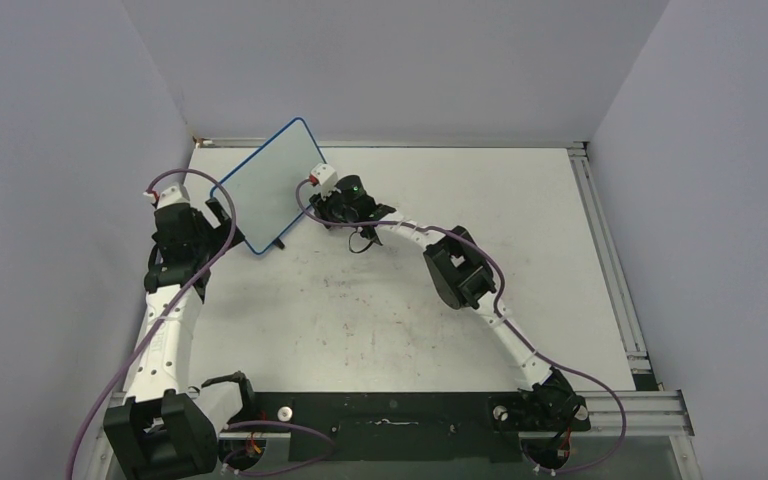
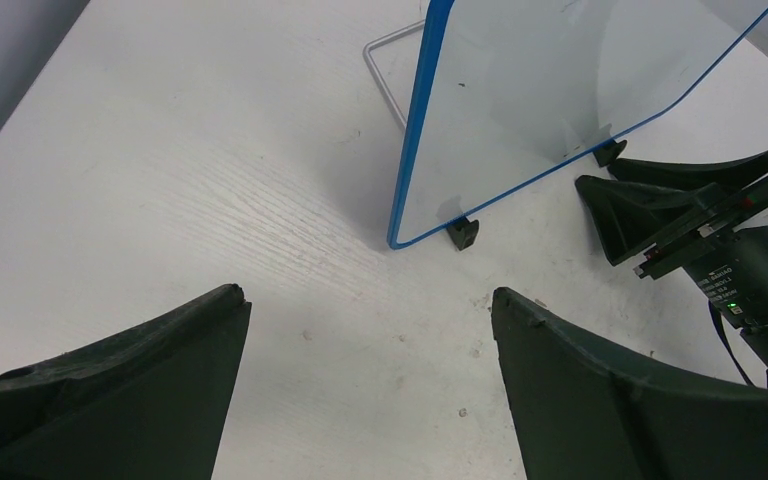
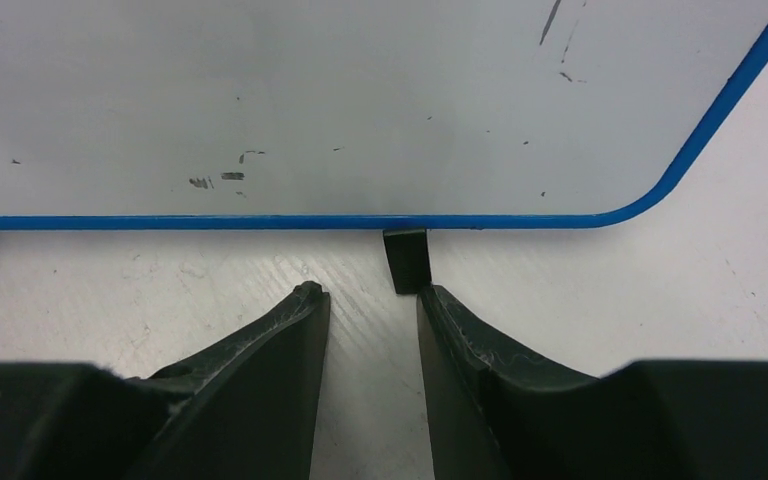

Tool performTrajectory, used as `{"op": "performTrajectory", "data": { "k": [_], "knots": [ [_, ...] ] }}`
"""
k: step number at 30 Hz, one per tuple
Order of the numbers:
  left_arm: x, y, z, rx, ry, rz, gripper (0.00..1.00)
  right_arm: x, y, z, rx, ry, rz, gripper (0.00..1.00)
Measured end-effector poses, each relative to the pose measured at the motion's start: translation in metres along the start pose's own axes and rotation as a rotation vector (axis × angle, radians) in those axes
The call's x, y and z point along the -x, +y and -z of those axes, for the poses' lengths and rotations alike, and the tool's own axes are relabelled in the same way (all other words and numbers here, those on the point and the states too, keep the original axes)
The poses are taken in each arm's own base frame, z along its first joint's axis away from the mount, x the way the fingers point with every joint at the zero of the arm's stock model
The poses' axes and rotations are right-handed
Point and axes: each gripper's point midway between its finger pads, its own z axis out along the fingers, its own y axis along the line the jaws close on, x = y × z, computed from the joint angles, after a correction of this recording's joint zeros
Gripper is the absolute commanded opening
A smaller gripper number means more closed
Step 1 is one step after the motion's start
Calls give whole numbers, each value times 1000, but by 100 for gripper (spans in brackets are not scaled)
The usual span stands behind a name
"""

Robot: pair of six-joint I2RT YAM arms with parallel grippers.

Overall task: Write a sentence on the whiteboard
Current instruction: Move the whiteboard to the center of the board.

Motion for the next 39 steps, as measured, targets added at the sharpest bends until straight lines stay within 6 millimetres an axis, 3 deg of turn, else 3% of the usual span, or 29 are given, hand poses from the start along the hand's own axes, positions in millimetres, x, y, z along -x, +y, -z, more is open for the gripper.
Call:
{"op": "performTrajectory", "data": {
  "k": [7, 17, 33, 39],
  "knots": [
    [1, 1, 0, 2, -2, 2, 91, 2, -4, -3, -14, -8, 12, 52],
    [2, 4, 0, 10, -5, 9, 91, 4, -13, -11, -24, -35, -19, 55],
    [2, 3, 0, -3, -1, 11, 92, 7, -2, -16, -14, -45, 17, 38],
    [3, 2, 2, -6, -8, 11, 92, 7, -6, -16, -37, -44, 33, 20]
  ]
}}
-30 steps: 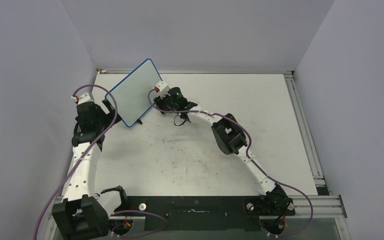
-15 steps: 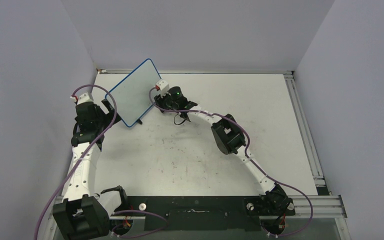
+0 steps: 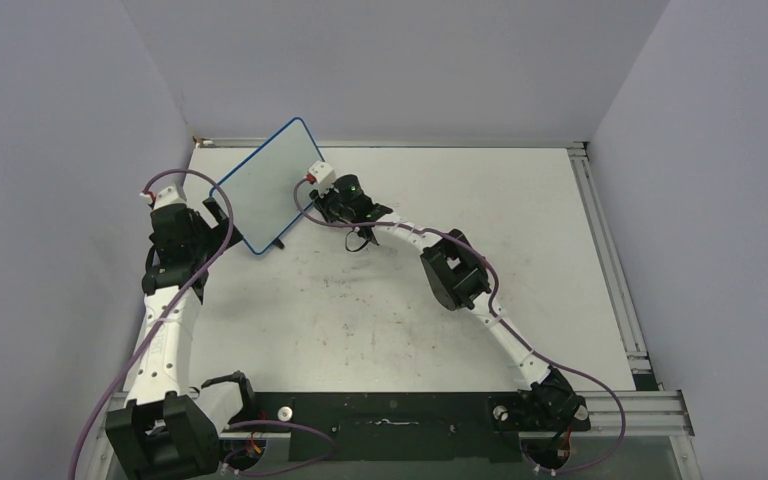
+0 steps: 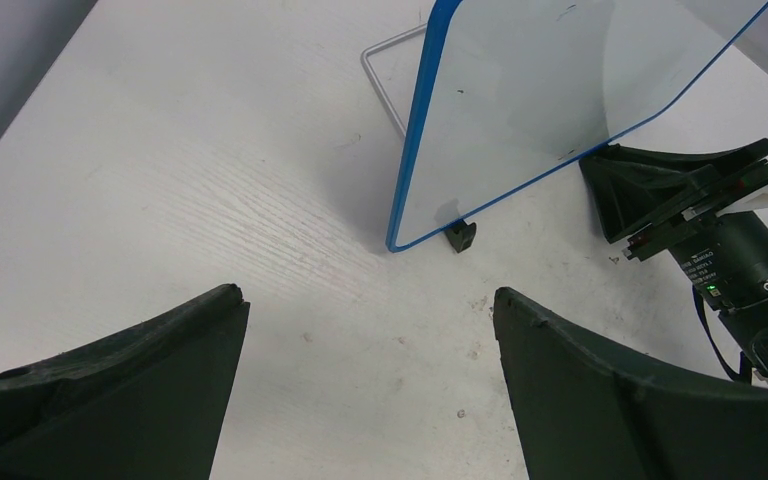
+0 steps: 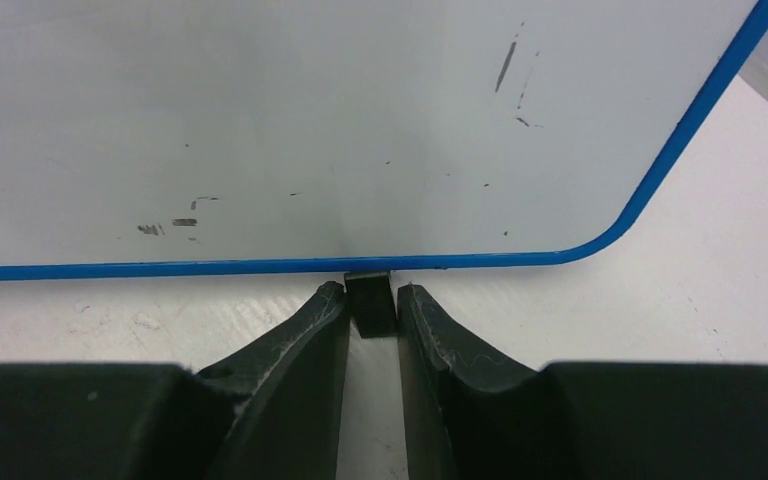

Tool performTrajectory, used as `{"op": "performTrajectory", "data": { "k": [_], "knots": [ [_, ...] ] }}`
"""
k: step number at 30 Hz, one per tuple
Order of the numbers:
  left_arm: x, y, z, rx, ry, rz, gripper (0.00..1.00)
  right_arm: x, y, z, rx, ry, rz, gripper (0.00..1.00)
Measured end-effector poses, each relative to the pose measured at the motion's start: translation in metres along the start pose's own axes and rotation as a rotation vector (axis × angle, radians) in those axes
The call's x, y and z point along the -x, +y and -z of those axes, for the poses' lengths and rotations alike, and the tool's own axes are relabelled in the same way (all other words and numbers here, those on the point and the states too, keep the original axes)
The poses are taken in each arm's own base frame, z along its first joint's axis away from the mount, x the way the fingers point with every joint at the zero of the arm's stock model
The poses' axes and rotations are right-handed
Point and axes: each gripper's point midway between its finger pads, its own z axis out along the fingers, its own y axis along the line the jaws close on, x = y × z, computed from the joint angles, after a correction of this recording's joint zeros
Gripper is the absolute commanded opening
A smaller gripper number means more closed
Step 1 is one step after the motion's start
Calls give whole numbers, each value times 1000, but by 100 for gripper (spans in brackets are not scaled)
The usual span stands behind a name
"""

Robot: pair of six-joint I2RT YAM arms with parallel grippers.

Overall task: Write a sentence on the whiteboard
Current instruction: Move the whiteboard to the center of the board.

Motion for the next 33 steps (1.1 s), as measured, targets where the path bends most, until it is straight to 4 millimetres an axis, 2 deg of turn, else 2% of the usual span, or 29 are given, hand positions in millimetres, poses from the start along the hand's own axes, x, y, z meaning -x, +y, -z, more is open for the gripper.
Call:
{"op": "performTrajectory", "data": {
  "k": [6, 12, 22, 33],
  "knots": [
    [1, 0, 1, -1, -4, 0, 92, -3, -3, 0, -20, -13, 33, 6],
    [3, -1, 4, -5, -15, 0, 93, -7, 1, 12, -30, -12, 64, 5],
    [12, -2, 12, -19, -51, -1, 95, -23, 6, 53, -54, 34, 96, 5],
    [22, -7, 24, -46, -99, -6, 97, -45, 8, 112, -88, 94, 102, 5]
  ]
}}
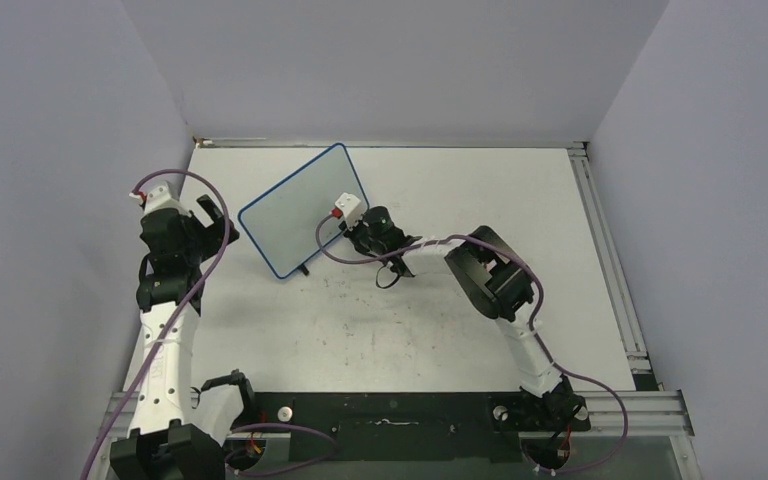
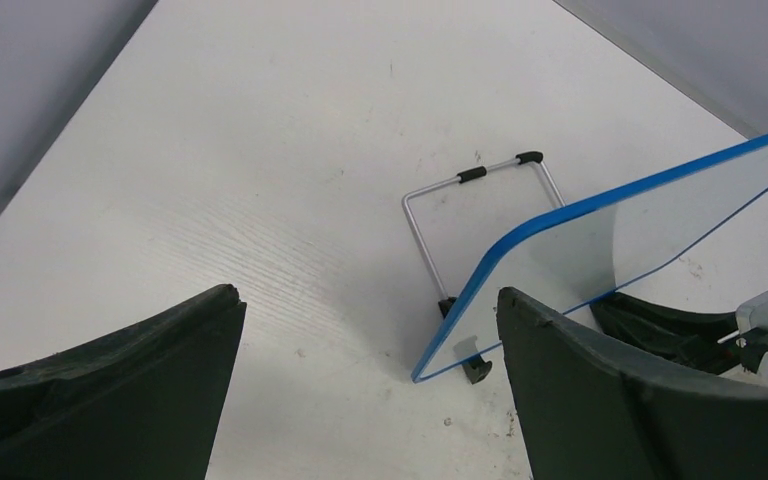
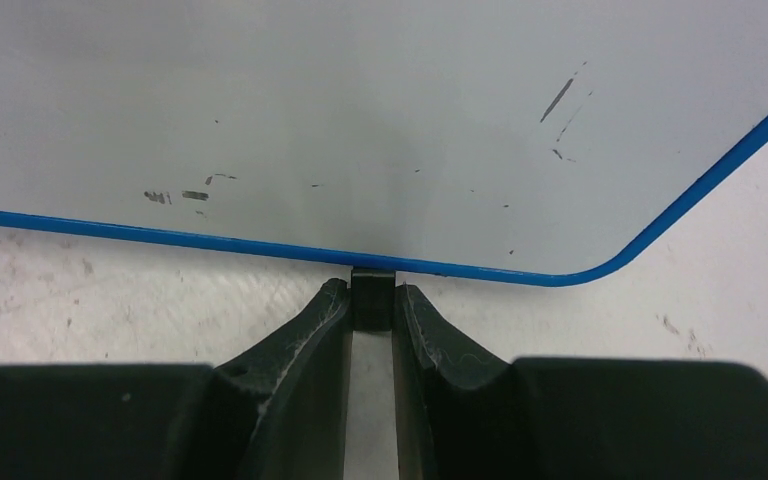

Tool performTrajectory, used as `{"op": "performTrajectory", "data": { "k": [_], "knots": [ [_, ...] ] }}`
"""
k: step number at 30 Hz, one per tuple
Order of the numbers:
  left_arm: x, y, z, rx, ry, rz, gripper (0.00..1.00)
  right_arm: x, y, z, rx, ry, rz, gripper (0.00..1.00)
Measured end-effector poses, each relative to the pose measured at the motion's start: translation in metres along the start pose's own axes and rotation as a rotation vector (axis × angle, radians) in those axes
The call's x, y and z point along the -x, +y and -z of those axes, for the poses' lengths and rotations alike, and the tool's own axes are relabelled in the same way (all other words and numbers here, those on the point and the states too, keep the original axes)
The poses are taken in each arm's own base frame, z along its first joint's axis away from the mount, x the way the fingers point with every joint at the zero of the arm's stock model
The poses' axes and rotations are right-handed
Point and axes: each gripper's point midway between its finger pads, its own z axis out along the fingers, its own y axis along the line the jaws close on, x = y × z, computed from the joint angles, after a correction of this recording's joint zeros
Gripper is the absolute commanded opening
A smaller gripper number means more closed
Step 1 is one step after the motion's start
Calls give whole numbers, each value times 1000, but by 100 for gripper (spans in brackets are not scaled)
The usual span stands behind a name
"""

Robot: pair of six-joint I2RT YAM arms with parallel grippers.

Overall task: Write a sentence on the whiteboard
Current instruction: Move the whiteboard to the center of the board.

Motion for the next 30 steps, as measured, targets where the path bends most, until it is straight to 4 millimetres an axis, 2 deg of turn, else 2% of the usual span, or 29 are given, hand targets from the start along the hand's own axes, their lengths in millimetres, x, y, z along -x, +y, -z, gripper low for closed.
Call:
{"op": "performTrajectory", "data": {
  "k": [4, 8, 18, 19, 21, 24, 27, 30],
  "knots": [
    [2, -6, 3, -38, -4, -3, 97, -12, 1, 22, -19, 23, 1, 5],
    [2, -21, 7, -118, 1, -10, 97, -22, 4, 45, -31, 50, 0, 5],
    [-18, -65, 17, -342, 61, -69, 97, -43, 23, 95, -54, 102, -3, 5],
    [-19, -68, 19, -354, 63, -75, 97, -44, 25, 99, -54, 105, -4, 9],
    [-21, -73, 21, -375, 69, -82, 97, -46, 27, 104, -57, 110, -8, 31],
    [-23, -78, 23, -392, 75, -91, 97, -45, 28, 106, -67, 109, -16, 59],
    [-26, -82, 25, -404, 80, -104, 97, -42, 28, 115, -74, 104, -26, 69],
    [-27, -84, 25, -404, 77, -118, 97, -41, 28, 130, -79, 106, -38, 76]
  ]
}}
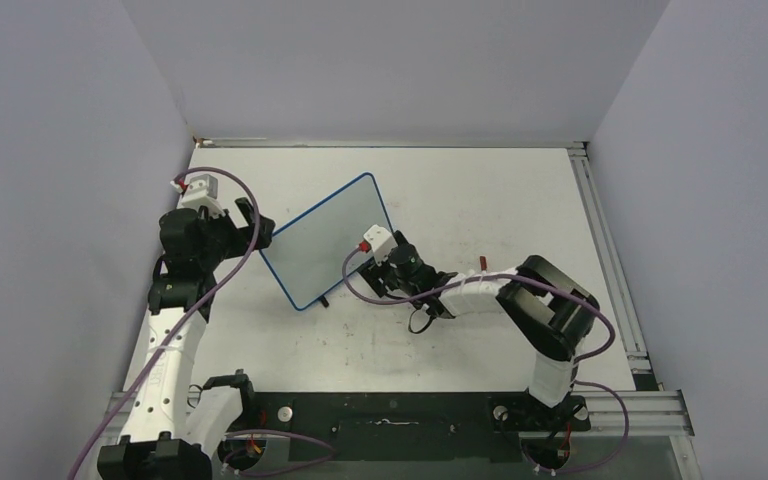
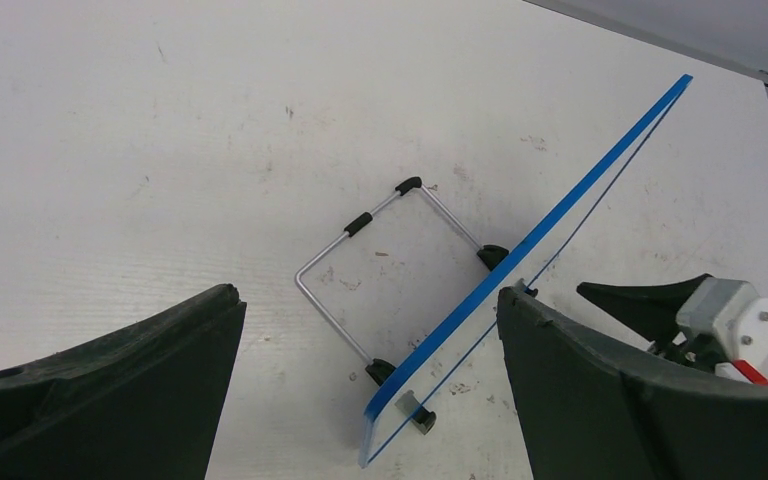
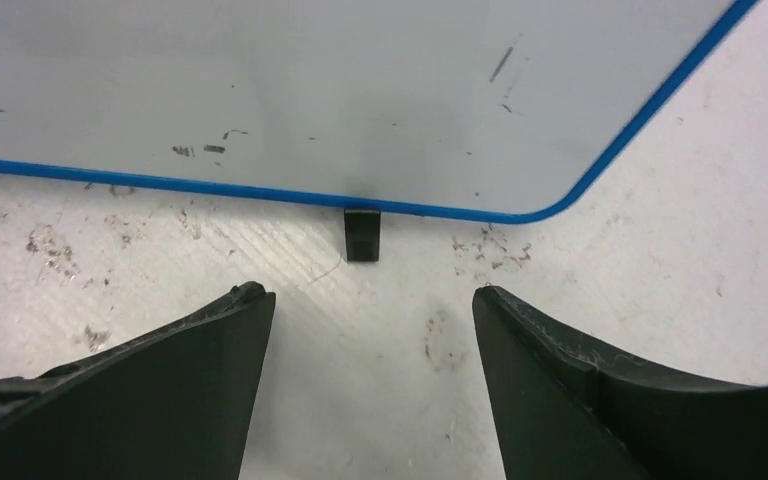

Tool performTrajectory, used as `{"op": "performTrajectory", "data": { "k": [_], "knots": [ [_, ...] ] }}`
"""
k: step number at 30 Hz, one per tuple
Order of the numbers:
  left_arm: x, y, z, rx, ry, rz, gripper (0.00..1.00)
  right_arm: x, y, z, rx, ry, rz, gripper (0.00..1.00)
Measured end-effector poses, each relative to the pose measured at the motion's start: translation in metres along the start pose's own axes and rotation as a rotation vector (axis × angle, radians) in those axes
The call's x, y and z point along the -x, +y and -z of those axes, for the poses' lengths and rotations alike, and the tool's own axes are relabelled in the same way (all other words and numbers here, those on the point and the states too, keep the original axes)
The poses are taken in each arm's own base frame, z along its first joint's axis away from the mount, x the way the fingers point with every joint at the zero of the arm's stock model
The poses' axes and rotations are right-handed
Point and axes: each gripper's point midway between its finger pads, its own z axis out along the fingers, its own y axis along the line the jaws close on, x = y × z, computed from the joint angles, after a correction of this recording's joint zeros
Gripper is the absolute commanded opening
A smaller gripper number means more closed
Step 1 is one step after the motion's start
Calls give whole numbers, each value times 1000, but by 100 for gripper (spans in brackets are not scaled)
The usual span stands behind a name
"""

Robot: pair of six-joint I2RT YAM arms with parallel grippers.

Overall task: Write a sentence on the whiteboard
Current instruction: Move the whiteboard to the center of the board, then pick up the whiteboard marker from the center of the board.

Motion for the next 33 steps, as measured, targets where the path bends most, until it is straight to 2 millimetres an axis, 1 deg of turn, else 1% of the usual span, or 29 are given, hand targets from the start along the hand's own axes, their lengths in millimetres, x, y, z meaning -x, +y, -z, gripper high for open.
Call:
{"op": "performTrajectory", "data": {
  "k": [2, 6, 8, 9, 11, 13, 14, 16, 17, 18, 20, 21, 22, 24, 25, 28, 30, 33],
  "knots": [
    [1, 0, 0, 5, -4, -8, 97, 3, -2, 13, -5, -6, -18, 77],
    [4, 0, 3, 25, -16, -38, 97, 11, -8, 47, -21, -13, -76, 79],
    [11, -4, 6, 31, -23, -52, 97, 17, -14, 67, -31, -22, -110, 79],
    [20, -8, 8, 33, -33, -59, 97, 20, -17, 79, -39, -27, -129, 79],
    [45, -19, 12, 27, -74, -72, 97, 29, -27, 99, -67, -38, -179, 80],
    [77, -38, 15, -6, -130, -95, 97, 32, -40, 113, -105, -26, -244, 78],
    [86, -46, 15, -25, -146, -108, 97, 30, -48, 117, -130, -8, -278, 77],
    [100, -73, 14, -94, -170, -155, 97, 16, -81, 124, -224, 65, -397, 75],
    [101, -87, 13, -133, -173, -185, 97, 6, -98, 128, -277, 103, -458, 74],
    [98, -99, 12, -171, -169, -215, 97, -5, -115, 132, -329, 143, -507, 73],
    [87, -118, 11, -235, -142, -260, 97, -32, -141, 145, -424, 221, -597, 68],
    [82, -125, 11, -262, -132, -282, 97, -45, -151, 151, -463, 259, -633, 65],
    [79, -127, 10, -273, -129, -293, 97, -57, -158, 157, -490, 296, -661, 63],
    [77, -126, 10, -277, -135, -307, 97, -75, -167, 167, -521, 351, -716, 56],
    [74, -124, 10, -275, -137, -314, 97, -83, -171, 170, -530, 373, -740, 51],
    [59, -115, 9, -270, -143, -329, 97, -104, -178, 173, -533, 434, -797, 46],
    [44, -108, 8, -265, -132, -341, 97, -118, -175, 171, -519, 486, -818, 44],
    [34, -103, 6, -261, -119, -348, 97, -135, -162, 165, -469, 564, -827, 47]
  ]
}}
